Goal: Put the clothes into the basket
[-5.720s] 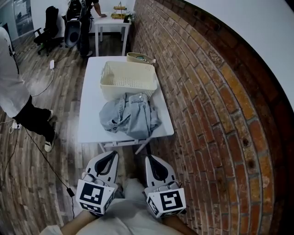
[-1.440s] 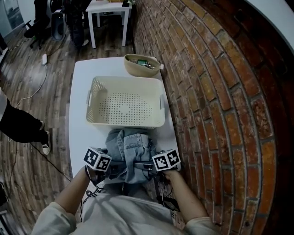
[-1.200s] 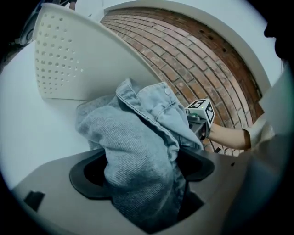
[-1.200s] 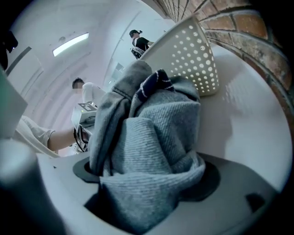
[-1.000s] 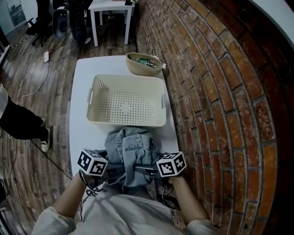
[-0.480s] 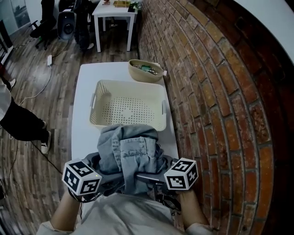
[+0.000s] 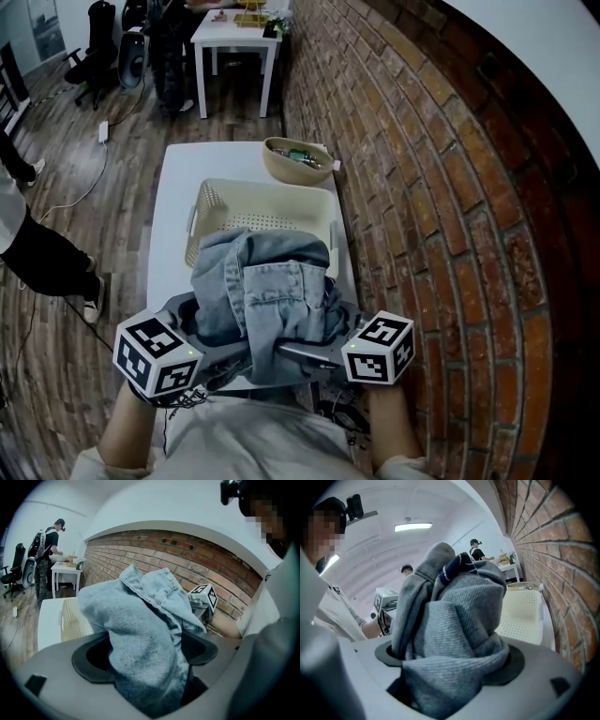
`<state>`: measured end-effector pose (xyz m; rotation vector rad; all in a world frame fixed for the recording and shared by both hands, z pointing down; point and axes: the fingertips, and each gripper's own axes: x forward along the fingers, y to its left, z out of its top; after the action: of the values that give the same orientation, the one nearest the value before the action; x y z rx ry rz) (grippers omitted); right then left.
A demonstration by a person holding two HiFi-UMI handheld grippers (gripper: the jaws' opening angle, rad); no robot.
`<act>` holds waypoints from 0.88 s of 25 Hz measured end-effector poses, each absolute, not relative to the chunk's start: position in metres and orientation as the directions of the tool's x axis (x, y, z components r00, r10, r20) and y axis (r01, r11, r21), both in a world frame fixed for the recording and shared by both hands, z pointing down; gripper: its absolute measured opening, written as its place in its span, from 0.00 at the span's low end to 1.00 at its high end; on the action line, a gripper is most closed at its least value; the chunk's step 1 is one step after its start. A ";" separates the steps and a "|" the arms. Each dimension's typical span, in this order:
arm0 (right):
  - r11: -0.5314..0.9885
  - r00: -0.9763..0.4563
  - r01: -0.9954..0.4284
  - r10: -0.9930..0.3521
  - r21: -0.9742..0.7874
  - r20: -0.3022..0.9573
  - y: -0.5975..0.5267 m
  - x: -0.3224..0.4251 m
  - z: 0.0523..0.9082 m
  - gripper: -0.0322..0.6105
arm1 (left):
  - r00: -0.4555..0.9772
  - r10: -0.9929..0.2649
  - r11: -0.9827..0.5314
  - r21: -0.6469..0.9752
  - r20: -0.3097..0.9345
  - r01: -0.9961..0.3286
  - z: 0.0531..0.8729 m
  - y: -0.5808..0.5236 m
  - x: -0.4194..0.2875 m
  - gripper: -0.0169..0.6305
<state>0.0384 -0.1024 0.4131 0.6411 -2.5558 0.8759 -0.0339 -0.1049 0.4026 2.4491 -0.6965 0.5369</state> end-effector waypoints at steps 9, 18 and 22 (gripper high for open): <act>0.727 -0.818 -0.542 -0.342 -0.422 0.462 -0.176 0.039 0.395 0.77 | 0.784 -0.398 -0.752 0.319 0.477 -0.576 0.386 -0.179 -0.033 0.71; 0.726 -0.804 -0.558 -0.353 -0.402 0.478 -0.248 0.043 0.400 0.77 | 0.793 -0.406 -0.744 0.340 0.453 -0.575 0.394 -0.249 -0.031 0.71; 0.730 -0.808 -0.553 -0.351 -0.403 0.474 -0.278 0.043 0.407 0.77 | 0.788 -0.419 -0.735 0.341 0.452 -0.586 0.400 -0.278 -0.031 0.71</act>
<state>0.0431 -0.2784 0.4067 0.6979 -2.5664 0.7649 -0.0312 -0.2784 0.3997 2.5047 -0.7522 0.4798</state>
